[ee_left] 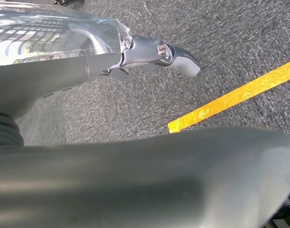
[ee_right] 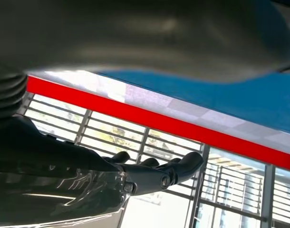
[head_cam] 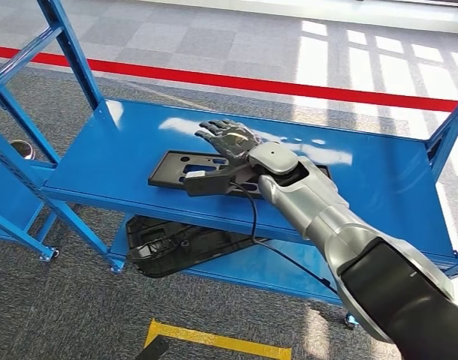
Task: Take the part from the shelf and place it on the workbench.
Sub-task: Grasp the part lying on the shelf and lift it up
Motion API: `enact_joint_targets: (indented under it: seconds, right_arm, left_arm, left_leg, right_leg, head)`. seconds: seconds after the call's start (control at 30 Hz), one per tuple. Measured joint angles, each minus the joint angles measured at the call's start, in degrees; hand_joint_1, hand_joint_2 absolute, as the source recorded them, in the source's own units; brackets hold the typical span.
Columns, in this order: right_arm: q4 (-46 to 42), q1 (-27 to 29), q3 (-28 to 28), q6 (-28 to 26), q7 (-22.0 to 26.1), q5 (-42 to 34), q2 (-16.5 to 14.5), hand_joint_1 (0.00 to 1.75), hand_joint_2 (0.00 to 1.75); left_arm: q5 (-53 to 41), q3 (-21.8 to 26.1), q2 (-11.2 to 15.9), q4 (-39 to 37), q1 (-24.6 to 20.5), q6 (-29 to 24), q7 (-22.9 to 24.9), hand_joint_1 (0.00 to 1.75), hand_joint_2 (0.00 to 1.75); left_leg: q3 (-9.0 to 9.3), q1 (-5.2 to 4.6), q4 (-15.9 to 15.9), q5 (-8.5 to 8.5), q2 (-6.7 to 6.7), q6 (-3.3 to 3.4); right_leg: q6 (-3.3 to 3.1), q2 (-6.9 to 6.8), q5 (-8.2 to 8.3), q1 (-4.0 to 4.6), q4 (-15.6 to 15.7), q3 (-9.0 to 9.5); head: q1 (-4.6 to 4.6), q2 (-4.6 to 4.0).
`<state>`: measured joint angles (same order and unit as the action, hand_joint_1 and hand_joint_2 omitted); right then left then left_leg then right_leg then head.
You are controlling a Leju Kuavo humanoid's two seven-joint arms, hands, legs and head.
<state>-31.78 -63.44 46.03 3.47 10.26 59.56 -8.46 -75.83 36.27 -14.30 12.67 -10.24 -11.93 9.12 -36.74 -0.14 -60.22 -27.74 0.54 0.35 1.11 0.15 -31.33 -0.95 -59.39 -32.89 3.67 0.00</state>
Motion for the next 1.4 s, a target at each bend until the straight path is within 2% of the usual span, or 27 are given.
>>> enact_joint_targets:
  seconds: [0.5, 0.73, 0.93, 1.4]
  right_arm:
    - [-1.6, 0.0, 1.9, -0.5, -1.4, -1.9, 0.6, 0.0, 1.75]
    - [-1.4, -0.7, 3.3, 2.3, -4.3, -1.4, 0.5, 0.0, 1.75]
    - [0.5, -1.7, 5.4, 5.1, -7.3, 0.0, -0.8, 0.0, 1.75]
    - [5.5, -2.8, 9.2, 9.3, -9.1, 0.1, -3.7, 0.0, 1.75]
  left_arm:
    - [0.0, 0.3, 0.0, 0.0, 0.0, 0.0, 0.0, 0.0, 0.0]
    - [0.1, 0.5, 0.0, 0.0, 0.0, -0.1, 0.0, 0.0, 0.0]
    - [0.1, 0.5, 0.0, 0.0, 0.0, -0.1, 0.2, 0.0, 0.0]
    - [0.1, 0.5, 0.0, 0.0, -0.3, -0.1, 0.9, 0.0, 0.0]
  left_leg:
    - [0.02, -0.01, 0.0, 0.0, 0.0, 0.0]
    - [0.02, -0.01, 0.0, 0.0, 0.0, 0.0]
    - [0.03, -0.01, 0.0, 0.0, 0.0, 0.0]
    - [0.05, -0.01, 0.0, 0.0, 0.0, 0.0]
  right_leg:
    - [0.0, 0.0, 0.0, 0.0, 0.0, 0.03]
    - [0.0, 0.0, 0.0, 0.0, 0.0, 0.05]
    - [0.01, 0.0, -0.01, 0.0, 0.0, 0.05]
    - [0.01, 0.0, -0.01, 0.0, 0.0, 0.06]
  head:
    - [0.0, 0.0]
    - [0.0, 0.0]
    - [0.01, 0.0]
    - [0.01, 0.0]
